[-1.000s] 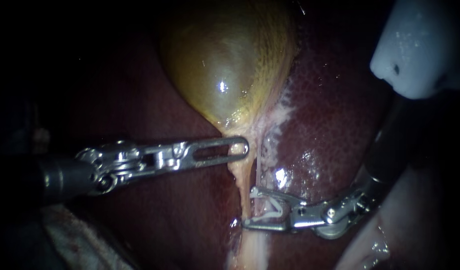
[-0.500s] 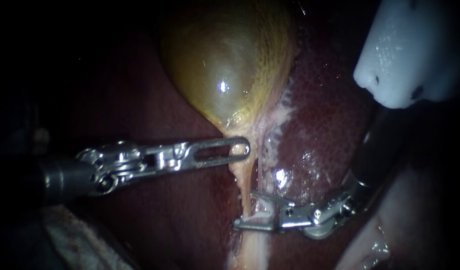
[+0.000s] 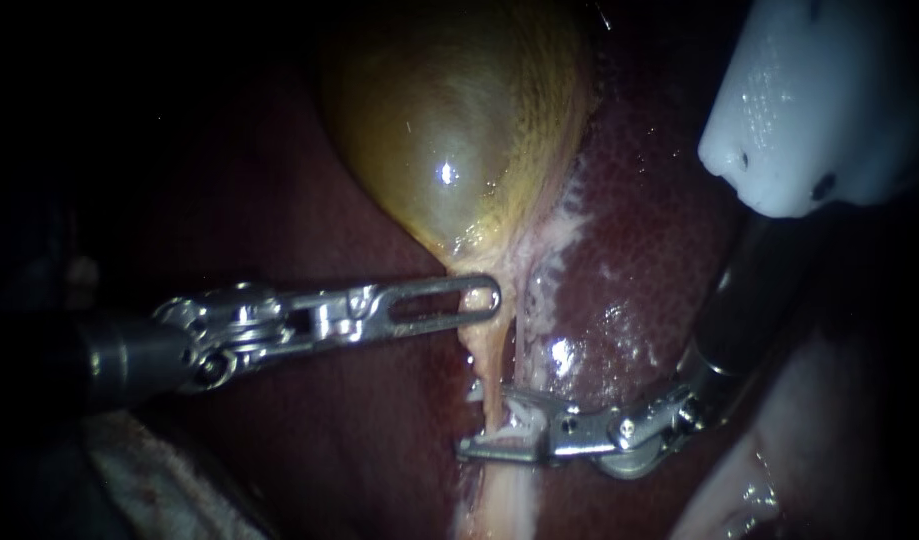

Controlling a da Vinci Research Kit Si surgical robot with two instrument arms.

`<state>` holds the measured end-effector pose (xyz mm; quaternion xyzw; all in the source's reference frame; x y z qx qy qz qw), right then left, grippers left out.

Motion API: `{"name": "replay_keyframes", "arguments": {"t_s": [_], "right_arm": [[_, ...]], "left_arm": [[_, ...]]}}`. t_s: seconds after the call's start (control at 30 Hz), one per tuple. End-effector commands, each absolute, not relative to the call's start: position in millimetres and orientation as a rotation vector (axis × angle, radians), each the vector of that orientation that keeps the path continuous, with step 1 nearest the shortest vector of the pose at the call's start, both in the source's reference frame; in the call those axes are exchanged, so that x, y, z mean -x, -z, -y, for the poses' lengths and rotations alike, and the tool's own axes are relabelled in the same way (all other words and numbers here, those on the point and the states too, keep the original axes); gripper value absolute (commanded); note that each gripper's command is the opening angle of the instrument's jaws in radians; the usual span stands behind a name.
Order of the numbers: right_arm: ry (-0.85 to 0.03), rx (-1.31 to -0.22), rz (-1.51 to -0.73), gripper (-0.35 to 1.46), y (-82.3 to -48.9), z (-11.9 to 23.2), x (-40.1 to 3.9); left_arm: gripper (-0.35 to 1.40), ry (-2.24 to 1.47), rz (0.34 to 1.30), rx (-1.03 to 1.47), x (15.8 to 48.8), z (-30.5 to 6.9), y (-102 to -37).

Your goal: Clipping first clip left tube

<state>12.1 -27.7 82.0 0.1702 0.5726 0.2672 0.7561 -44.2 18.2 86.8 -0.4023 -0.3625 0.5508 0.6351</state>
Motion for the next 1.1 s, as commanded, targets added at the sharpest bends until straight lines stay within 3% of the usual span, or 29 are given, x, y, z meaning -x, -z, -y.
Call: {"name": "replay_keyframes", "arguments": {"t_s": [0.03, 0.7, 1.1], "right_arm": [[-0.583, -0.371, -1.249, 0.44, -82.0, 27.7, -12.1], [-0.586, -0.381, -1.243, 0.3, -82.0, 28.4, -12.1], [-0.58, -0.383, -1.243, -0.18, -82.2, 28.6, -11.6]], "left_arm": [[-0.35, -1.259, 0.828, 0.919, 44.2, -18.2, -86.8], [-0.35, -1.26, 0.828, 0.92, 44.2, -18.2, -87.0], [-0.35, -1.26, 0.827, 0.921, 44.2, -18.1, -87.1]]}}
